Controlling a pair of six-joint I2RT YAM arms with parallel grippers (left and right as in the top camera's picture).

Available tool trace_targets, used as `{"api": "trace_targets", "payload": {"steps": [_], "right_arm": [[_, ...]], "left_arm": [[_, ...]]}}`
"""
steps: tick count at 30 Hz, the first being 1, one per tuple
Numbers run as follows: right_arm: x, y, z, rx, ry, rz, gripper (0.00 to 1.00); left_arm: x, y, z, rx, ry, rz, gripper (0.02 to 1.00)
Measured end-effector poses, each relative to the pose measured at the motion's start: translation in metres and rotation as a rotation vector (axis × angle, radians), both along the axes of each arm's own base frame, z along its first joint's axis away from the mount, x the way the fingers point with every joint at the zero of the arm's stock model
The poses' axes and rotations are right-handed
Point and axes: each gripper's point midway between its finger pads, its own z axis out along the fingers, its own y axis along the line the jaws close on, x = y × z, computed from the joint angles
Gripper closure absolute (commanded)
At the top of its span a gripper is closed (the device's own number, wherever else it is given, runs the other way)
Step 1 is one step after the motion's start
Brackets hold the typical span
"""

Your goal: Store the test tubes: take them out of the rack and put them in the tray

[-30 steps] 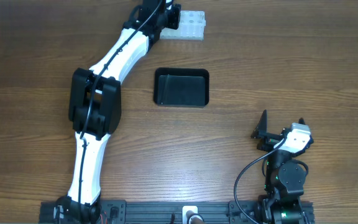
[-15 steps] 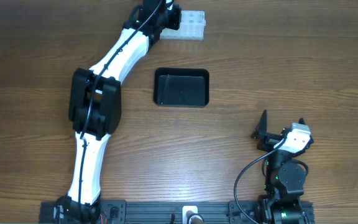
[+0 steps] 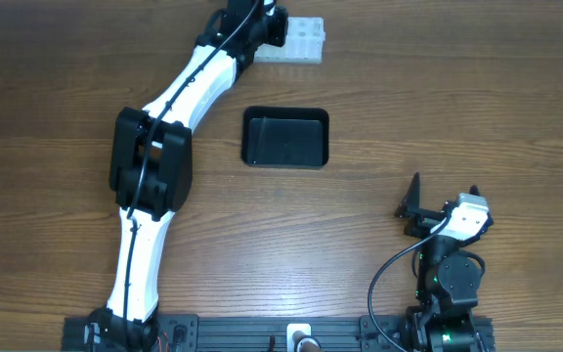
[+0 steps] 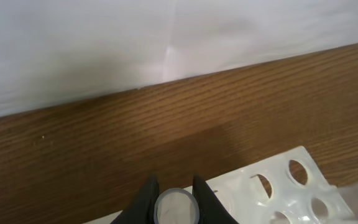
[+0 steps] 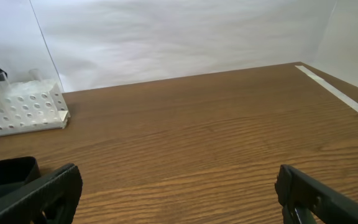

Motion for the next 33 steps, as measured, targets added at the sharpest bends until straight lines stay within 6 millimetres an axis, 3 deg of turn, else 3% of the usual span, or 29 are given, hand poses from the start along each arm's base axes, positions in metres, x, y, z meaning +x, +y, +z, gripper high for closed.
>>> {"api": "trace_targets", "payload": {"steps": [5, 8, 11, 15, 17, 20, 22, 24, 30, 33], "right_arm": [[0.000, 0.000, 0.000, 0.000, 0.000, 0.000, 0.009], [0.000, 0.000, 0.000, 0.000, 0.000, 0.000, 0.009], [0.000, 0.000, 0.000, 0.000, 0.000, 0.000, 0.007], [0.000, 0.000, 0.000, 0.000, 0.000, 0.000, 0.007], [0.000, 0.000, 0.000, 0.000, 0.000, 0.000, 0.007], [0.000, 0.000, 0.000, 0.000, 0.000, 0.000, 0.007], [0.000, 0.000, 0.000, 0.000, 0.000, 0.000, 0.007], [0.000, 0.000, 0.000, 0.001, 0.000, 0.000, 0.009], [0.000, 0.000, 0.000, 0.001, 0.000, 0.000, 0.007], [0.000, 0.000, 0.000, 0.000, 0.000, 0.000, 0.007]], "left_arm": [[0.002, -0.002, 0.007, -0.009, -0.022, -0.002, 0.910], [0.001, -0.002, 0.031, -0.025, -0.062, -0.002, 0.912], [-0.003, 0.000, 0.086, -0.056, -0.146, 0.001, 0.912], [-0.026, 0.009, 0.196, -0.118, -0.305, 0.004, 0.919], [-0.050, 0.016, 0.248, -0.140, -0.361, 0.000, 0.947], [-0.084, 0.023, 0.285, -0.139, -0.347, -0.007, 0.978], [-0.102, 0.021, 0.275, -0.120, -0.259, -0.015, 0.976], [-0.115, 0.017, 0.245, -0.101, -0.126, 0.001, 0.978], [-0.154, 0.024, 0.090, 0.029, 0.406, 0.227, 0.978], [-0.161, 0.025, 0.051, 0.087, 0.494, 0.293, 0.978]]}}
